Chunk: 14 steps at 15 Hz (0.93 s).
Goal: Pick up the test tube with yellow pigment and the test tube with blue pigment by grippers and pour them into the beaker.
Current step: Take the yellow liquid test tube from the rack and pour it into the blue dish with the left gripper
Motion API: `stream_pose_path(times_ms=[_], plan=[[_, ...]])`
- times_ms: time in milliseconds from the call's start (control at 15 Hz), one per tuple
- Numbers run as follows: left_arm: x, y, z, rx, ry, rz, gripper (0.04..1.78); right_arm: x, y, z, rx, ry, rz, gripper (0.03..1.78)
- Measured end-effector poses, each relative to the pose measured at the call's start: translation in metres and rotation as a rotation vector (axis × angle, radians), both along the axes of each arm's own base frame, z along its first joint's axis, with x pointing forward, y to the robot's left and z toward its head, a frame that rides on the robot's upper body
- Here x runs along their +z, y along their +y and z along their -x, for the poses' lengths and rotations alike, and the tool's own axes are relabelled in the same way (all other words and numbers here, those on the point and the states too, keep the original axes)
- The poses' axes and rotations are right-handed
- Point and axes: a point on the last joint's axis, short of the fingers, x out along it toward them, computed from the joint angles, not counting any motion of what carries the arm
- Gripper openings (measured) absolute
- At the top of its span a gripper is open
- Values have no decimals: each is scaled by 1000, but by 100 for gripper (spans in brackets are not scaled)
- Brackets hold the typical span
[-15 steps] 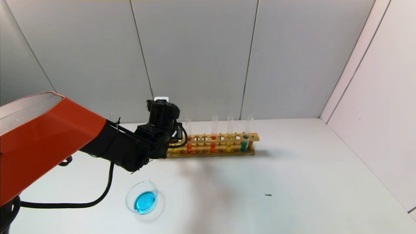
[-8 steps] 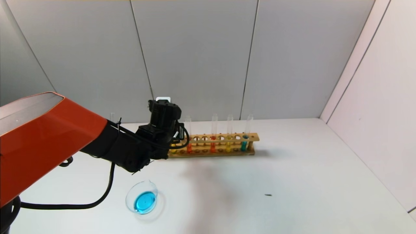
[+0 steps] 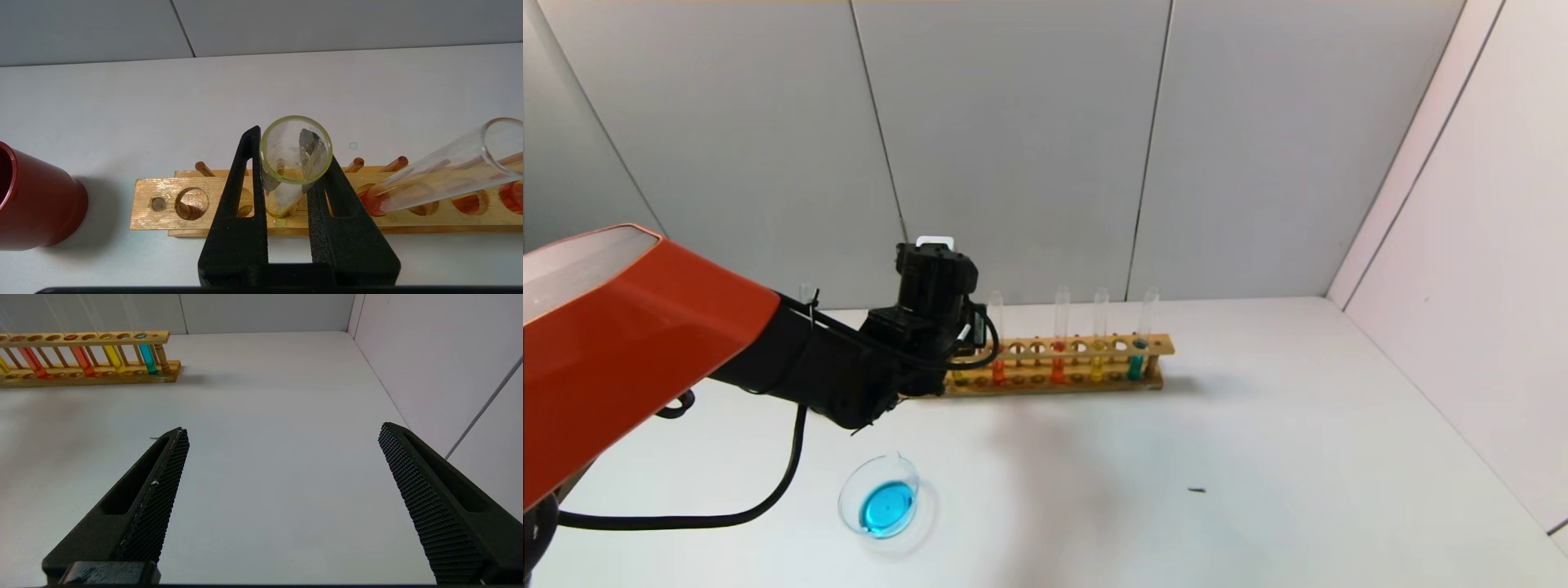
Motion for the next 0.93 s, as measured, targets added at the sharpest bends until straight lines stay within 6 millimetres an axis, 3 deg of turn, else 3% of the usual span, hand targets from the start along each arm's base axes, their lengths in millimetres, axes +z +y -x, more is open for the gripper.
stream_pose_path(times_ms=[933], plan=[[50, 0, 2, 2, -19, 4, 32, 0, 0, 0, 0, 0, 0, 170]])
